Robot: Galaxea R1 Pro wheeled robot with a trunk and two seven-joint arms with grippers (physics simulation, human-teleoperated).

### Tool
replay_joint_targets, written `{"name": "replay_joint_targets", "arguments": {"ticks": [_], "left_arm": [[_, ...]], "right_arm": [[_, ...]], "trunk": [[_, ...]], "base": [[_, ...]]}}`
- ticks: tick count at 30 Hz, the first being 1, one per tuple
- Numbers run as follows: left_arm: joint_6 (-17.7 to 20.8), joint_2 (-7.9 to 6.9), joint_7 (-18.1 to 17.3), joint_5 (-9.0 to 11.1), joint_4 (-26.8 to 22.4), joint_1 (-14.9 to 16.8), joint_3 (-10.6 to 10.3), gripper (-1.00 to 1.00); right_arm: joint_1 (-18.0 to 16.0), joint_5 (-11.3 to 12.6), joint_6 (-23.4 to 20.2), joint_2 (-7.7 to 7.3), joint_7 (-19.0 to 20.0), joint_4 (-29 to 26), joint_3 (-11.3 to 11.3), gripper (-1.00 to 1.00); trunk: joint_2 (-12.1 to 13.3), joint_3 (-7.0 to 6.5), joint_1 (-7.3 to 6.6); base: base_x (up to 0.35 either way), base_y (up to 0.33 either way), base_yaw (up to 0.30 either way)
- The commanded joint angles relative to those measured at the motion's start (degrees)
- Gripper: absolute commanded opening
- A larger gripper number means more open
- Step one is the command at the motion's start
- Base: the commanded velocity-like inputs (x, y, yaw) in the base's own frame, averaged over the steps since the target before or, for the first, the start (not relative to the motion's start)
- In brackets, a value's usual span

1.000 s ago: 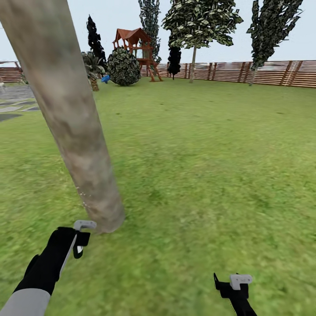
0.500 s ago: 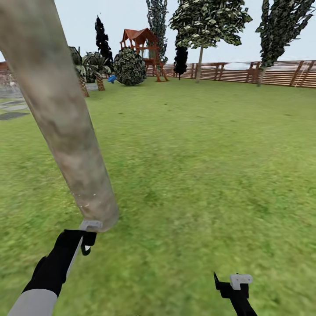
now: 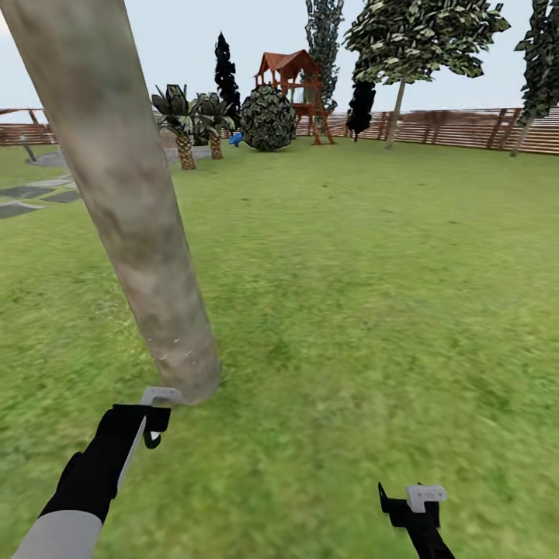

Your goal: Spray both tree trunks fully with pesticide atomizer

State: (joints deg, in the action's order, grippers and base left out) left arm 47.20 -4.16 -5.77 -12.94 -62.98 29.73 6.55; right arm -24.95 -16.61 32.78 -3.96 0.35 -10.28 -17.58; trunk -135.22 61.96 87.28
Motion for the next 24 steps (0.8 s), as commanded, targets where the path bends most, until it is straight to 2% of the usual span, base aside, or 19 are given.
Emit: {"name": "replay_joint_targets", "arguments": {"ticks": [1,3,5,6,8,10,11,13,14,15,16,18,20,21,24], "left_arm": [[0.22,0.02,-0.06,-0.03,-0.79,0.31,-0.09,-1.00],[0.94,-0.01,-0.22,-0.01,-1.83,0.81,-0.14,-1.00],[3.25,0.10,-0.45,0.06,-2.77,1.04,-0.31,-1.00],[6.20,0.36,-0.74,0.12,-4.16,1.61,-0.51,-1.00],[8.70,-0.34,-0.96,0.05,-5.56,2.72,-0.37,-1.00],[9.39,-1.00,-1.02,0.12,-5.79,4.36,-0.56,-1.00],[9.67,-0.41,-1.06,0.14,-5.73,5.01,-0.91,-1.00],[10.28,2.07,-1.08,0.20,-5.31,7.57,-2.21,-1.00],[10.51,2.87,-1.08,0.19,-5.20,9.07,-2.55,-1.00],[10.65,3.01,-1.08,0.19,-5.17,9.80,-2.63,-1.00],[10.79,2.81,-1.08,0.18,-5.11,10.66,-2.37,-1.00],[10.92,0.39,-1.11,0.17,-5.04,11.27,-1.67,-1.00],[10.97,-4.02,-2.50,0.26,-4.81,11.77,-0.33,-1.00],[10.97,-4.84,-4.44,0.24,-4.79,12.20,-0.33,-1.00],[10.98,-4.13,-6.56,0.17,-4.71,12.58,-0.95,-1.00]], "right_arm": [[-0.01,0.00,0.00,0.00,0.00,0.00,0.00,1.00],[0.01,0.00,0.00,0.00,0.00,0.00,0.00,1.00],[0.02,0.00,0.00,-0.04,0.00,0.00,0.00,1.00],[0.00,0.00,0.00,-0.07,0.00,0.00,0.00,1.00],[0.00,0.00,0.00,-0.08,0.00,0.00,0.00,1.00],[0.03,0.00,0.00,-0.09,0.00,0.00,0.00,1.00],[0.02,0.00,0.00,-0.09,0.00,0.00,0.00,1.00],[0.01,0.00,0.00,-0.09,0.00,0.00,0.00,1.00],[0.03,-0.02,0.00,-0.09,0.00,0.00,0.00,1.00],[0.03,-0.01,0.00,-0.09,0.00,0.00,0.00,1.00],[0.02,0.00,0.00,-0.09,0.00,0.00,0.00,1.00],[0.02,-0.07,0.00,-0.09,0.00,0.00,0.00,1.00],[0.01,-0.08,0.00,-0.09,0.00,0.00,0.00,1.00],[0.03,-0.09,0.00,-0.09,0.00,0.00,0.00,1.00],[0.00,-0.07,0.00,-0.09,0.00,0.00,0.00,1.00]], "trunk": [[0.00,0.00,0.00],[0.00,0.00,0.00],[0.00,0.00,0.00],[0.00,0.00,0.00],[0.00,0.00,0.00],[0.00,0.00,0.00],[0.00,0.00,0.00],[0.00,0.00,0.00],[0.00,0.00,0.00],[0.00,0.00,0.00],[0.00,0.00,0.00],[0.00,0.00,0.00],[0.00,0.00,0.00],[0.00,0.00,0.00],[0.00,0.00,0.00]], "base": [[0.094,-0.074,0.277],[0.032,-0.025,0.277],[0.010,-0.008,0.207],[0.003,-0.002,0.055],[0.001,-0.001,0.020],[0.000,0.000,0.004],[0.000,0.000,0.000],[0.000,0.000,0.000],[0.000,0.000,0.000],[0.000,0.000,0.000],[0.000,0.000,0.000],[0.000,0.000,0.000],[0.000,0.000,0.000],[0.000,0.000,0.000],[0.000,0.000,0.000]]}}
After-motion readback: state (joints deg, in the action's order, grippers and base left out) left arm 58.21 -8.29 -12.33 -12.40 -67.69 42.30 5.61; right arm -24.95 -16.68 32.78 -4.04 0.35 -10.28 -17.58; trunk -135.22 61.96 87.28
